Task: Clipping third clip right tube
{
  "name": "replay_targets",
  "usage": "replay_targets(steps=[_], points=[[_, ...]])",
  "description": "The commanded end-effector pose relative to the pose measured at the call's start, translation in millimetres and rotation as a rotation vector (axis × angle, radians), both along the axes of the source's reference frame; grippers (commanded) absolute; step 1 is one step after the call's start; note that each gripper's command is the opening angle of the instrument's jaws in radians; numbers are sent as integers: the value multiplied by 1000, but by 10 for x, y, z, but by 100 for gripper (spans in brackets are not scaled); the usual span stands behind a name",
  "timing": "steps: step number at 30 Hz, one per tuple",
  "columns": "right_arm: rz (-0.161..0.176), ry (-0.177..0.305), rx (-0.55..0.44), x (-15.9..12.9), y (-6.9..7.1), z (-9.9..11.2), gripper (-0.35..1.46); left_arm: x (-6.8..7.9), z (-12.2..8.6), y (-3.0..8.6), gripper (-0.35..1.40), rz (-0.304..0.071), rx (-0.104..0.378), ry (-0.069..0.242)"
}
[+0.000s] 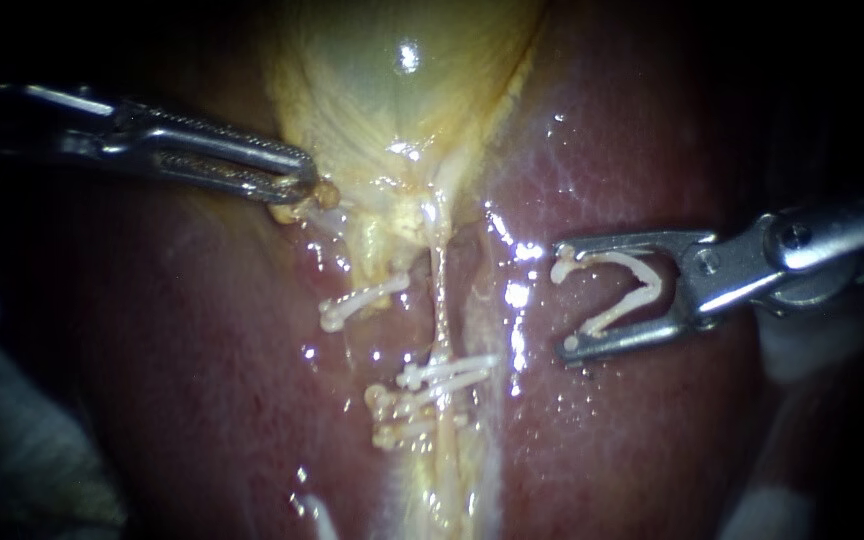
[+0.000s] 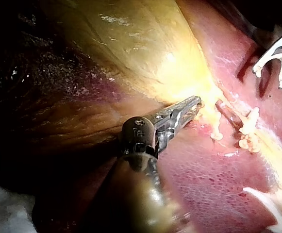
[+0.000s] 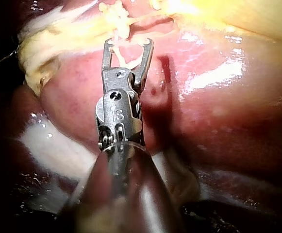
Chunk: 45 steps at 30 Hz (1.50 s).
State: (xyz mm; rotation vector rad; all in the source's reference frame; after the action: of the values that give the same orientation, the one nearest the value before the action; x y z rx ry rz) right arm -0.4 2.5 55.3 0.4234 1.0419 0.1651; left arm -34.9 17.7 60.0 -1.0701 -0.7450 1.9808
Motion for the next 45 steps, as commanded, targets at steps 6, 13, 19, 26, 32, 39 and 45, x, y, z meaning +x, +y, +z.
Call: replay_targets(steps=[6,13,19,26,32,39,45], points=[[0,0,0,0,0,0,50,28,-24,13,-35,-4,3,0],[-26,16,22,11,3,4,50,60,-55,27,-35,-39,-4,19],[-14,3,138,37,1,27,49,55,-52,23,-35,-44,-8,26],[47,-38,240,71,-7,76,49,54,-53,21,-35,-45,-8,27],[80,-30,326,100,-8,107,50,54,-54,21,-35,-44,-7,26],[129,64,479,130,-9,116,50,54,-54,21,-35,-44,-7,26],[157,171,569,143,-12,106,50,53,-54,21,-35,-44,-7,26]])
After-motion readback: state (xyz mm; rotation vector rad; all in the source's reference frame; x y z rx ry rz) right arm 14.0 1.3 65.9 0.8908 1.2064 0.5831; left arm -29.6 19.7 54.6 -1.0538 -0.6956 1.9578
